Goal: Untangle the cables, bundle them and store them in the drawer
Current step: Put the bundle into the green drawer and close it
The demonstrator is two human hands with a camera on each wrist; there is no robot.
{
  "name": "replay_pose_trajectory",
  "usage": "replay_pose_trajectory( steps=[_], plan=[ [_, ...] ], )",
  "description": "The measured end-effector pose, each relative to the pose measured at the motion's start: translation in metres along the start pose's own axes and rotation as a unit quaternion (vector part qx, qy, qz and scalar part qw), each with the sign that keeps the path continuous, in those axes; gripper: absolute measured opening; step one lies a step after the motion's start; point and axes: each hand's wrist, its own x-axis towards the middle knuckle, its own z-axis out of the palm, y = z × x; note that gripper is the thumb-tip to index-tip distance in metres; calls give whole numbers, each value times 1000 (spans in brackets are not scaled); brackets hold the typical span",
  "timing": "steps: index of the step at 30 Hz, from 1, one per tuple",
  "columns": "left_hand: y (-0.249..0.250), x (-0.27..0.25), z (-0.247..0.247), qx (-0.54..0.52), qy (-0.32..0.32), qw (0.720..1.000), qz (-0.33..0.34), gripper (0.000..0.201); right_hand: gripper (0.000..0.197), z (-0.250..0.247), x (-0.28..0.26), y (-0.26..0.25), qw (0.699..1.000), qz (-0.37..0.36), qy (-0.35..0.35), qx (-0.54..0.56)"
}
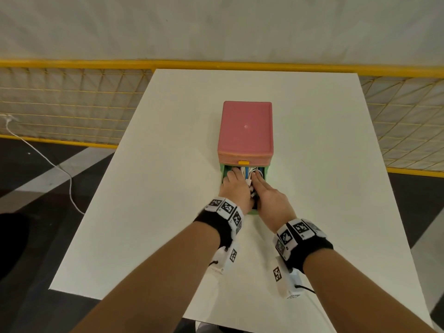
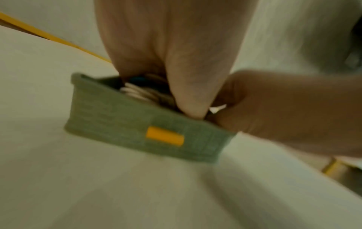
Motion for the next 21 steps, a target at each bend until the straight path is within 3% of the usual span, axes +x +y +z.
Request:
replay_pose_trajectory(
  steps=[1,3,4,7,9,11,13,17,21],
  plan=[
    [1,5,8,17,45,999,-18,74,70,0,-2,0,1000,4,6,17],
    [4,7,4,-13,35,999,-30,39,72,2,-4,0,998,-6,29,54],
    [4,7,-1,-40,33,998,-24,33,73,3,-5,1,997,-20,42,66],
    [3,11,-1,-42,18,999,-26,50,68,6,-7,6,993,-54,71,74],
    [-11,8,-10,-71,-33,996,39,87,64,5,-8,8,992,-57,77,82],
    [-28,3,-30,-143,-105,980,89,103,61,4,-9,8,993,-50,76,77],
    [-42,-3,-48,-185,-110,967,136,85,54,6,-9,7,994,-49,84,56],
    [-47,-12,-52,-160,29,962,220,46,35,8,-11,6,992,-42,117,4],
    [-30,-14,-26,-158,-20,964,214,16,27,7,-10,9,978,-93,159,-103]
  ],
)
